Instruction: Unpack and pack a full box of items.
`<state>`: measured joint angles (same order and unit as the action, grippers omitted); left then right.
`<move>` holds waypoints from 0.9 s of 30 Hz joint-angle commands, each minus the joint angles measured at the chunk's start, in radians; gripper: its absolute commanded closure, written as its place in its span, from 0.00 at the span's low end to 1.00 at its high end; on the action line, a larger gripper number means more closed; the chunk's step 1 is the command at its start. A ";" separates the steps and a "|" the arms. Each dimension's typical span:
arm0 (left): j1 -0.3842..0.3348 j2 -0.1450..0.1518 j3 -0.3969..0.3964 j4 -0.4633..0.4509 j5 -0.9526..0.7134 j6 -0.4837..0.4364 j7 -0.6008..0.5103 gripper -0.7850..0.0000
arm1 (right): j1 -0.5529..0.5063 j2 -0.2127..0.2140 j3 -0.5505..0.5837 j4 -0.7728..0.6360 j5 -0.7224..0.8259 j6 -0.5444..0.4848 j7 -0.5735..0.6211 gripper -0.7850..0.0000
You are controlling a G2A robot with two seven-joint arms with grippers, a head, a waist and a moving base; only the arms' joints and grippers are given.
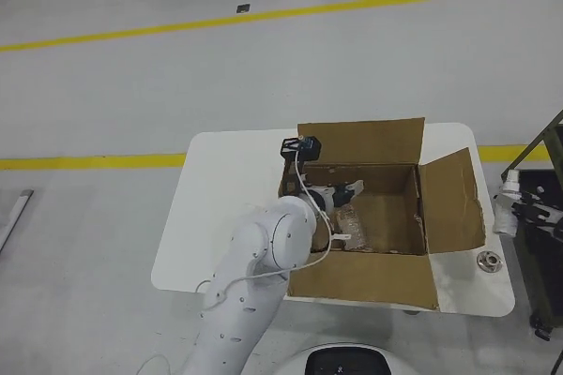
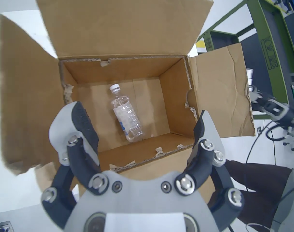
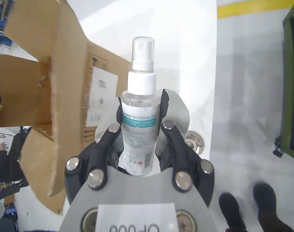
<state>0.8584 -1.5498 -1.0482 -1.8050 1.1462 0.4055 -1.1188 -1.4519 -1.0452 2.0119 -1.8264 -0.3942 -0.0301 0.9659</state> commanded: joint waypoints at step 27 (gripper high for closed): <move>0.128 0.026 -0.140 -0.198 0.189 0.048 -0.057 0.00 | 0.372 -0.045 -0.838 0.138 -0.338 0.164 -0.114 1.00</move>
<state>0.9868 -1.5238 -1.1877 -2.0030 1.3354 0.4531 -1.1759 -1.1009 -1.0857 1.2116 -1.7196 -0.7001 0.1129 0.8545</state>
